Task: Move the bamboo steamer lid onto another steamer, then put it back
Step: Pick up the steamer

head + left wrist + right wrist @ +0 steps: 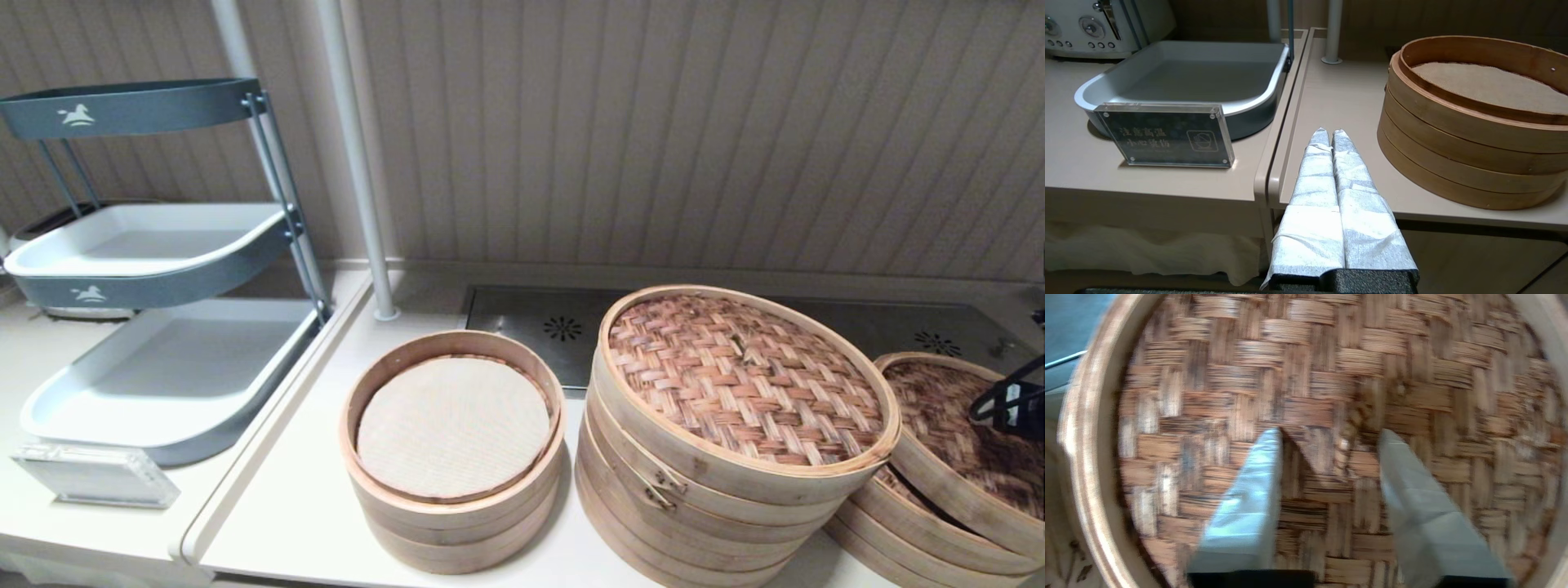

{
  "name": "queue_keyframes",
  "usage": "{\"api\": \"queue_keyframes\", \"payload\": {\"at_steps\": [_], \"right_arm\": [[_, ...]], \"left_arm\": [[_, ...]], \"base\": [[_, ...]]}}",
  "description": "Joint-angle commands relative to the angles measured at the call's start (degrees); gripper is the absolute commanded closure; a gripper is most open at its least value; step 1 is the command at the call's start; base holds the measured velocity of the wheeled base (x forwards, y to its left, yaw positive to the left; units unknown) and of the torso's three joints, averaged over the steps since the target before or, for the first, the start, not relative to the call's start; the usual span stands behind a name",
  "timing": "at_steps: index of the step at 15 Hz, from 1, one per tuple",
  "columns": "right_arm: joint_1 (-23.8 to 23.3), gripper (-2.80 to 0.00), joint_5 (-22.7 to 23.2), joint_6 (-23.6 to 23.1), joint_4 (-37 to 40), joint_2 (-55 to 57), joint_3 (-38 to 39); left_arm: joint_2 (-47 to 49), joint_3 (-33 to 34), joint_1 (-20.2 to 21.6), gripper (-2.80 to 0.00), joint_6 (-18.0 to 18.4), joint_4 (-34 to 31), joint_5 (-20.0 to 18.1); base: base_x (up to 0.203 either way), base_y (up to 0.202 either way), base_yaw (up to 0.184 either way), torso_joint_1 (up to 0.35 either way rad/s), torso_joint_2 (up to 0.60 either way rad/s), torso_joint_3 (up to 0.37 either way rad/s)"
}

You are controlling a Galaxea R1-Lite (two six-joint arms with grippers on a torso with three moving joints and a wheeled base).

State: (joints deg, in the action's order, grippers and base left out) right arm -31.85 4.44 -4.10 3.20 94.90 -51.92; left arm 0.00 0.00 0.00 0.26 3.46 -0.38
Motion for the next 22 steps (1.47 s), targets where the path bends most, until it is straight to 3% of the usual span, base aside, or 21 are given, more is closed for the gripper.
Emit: {"api": "queue_keyframes", "payload": {"at_steps": [1, 22], "right_arm": [[0.0, 0.00, 1.2, -0.1, -1.0, 0.1, 1.0], [1.6, 0.00, 1.4, 2.6, -1.7, -4.2, -0.6]], "left_arm": [[-0.1, 1.4, 0.0, 0.00, 0.0, 0.1, -0.1], [-0.1, 1.4, 0.0, 0.00, 0.0, 0.1, 0.0]], "base": [[0.000, 0.000, 0.000, 0.000, 0.00, 0.000], [0.000, 0.000, 0.000, 0.000, 0.00, 0.000]]}}
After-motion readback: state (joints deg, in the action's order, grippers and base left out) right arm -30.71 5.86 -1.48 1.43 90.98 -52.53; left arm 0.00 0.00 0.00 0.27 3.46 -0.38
